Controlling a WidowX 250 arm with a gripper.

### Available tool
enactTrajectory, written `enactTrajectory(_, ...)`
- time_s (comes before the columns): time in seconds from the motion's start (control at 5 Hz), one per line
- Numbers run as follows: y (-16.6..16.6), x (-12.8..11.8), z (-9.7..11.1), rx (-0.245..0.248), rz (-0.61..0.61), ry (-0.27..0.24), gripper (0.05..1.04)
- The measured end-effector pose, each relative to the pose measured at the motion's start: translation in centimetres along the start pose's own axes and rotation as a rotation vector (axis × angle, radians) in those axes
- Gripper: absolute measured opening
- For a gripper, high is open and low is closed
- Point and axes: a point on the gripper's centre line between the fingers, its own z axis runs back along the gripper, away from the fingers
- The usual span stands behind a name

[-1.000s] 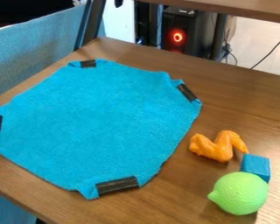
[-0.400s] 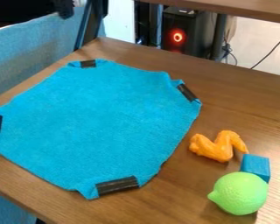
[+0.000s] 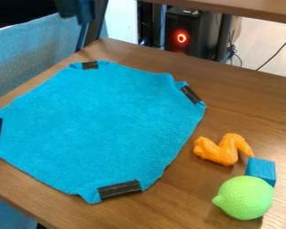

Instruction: Blue carpet on the table

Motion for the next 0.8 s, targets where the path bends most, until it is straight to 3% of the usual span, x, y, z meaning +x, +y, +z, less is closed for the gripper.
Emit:
enactTrajectory(0.2, 1.2, 0.0, -0.9, 0.108, -0.176, -0.109, 1.0)
enactTrajectory(0.4, 3.1, 0.1, -1.1, 0.238, -0.196, -0.168, 1.0)
enactTrajectory(0.6, 4.6, 0.4, -0.9, 0.317, -0.185, -0.202, 1.0)
enactTrajectory(0.8, 6.2, 0.4, -2.1, 0.362, -0.168, -0.196, 0.999)
